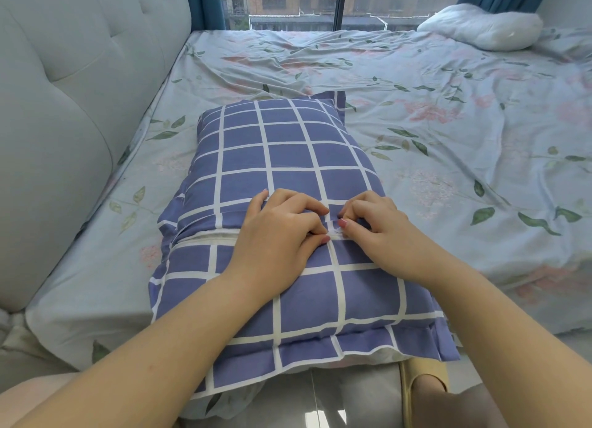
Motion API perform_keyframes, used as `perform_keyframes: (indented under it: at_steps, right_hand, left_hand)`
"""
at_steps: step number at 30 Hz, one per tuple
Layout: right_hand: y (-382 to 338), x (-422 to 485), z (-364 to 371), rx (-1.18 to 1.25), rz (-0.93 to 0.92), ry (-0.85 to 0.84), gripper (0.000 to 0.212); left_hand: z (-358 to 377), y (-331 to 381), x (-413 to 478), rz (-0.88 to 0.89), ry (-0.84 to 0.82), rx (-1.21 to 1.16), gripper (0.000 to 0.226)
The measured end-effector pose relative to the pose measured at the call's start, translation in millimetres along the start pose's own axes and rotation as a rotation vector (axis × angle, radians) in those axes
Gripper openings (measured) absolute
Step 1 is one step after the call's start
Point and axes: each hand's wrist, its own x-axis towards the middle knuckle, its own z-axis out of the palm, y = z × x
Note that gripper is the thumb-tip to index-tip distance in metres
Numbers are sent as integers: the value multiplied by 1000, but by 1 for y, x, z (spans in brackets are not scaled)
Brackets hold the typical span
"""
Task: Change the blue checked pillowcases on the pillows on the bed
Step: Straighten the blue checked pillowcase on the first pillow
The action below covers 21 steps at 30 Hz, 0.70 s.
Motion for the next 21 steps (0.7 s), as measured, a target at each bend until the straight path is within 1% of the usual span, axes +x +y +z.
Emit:
perform_keyframes:
  at_steps: [3, 11, 17, 21]
  right_hand:
    - [3, -3, -3, 4, -9, -6, 22]
    - [19, -7, -14, 20, 2, 16, 23]
    - [41, -11, -30, 57, 84, 18, 20]
    - [49, -17, -39, 95, 152, 20, 22]
  left_hand:
    - [-1, 0, 0, -6, -9, -7, 6]
    - [-1, 0, 0, -15, -22, -13, 6]
    - [-2, -1, -1, -23, -19, -14, 5]
    - [-2, 1, -1, -34, -23, -12, 5]
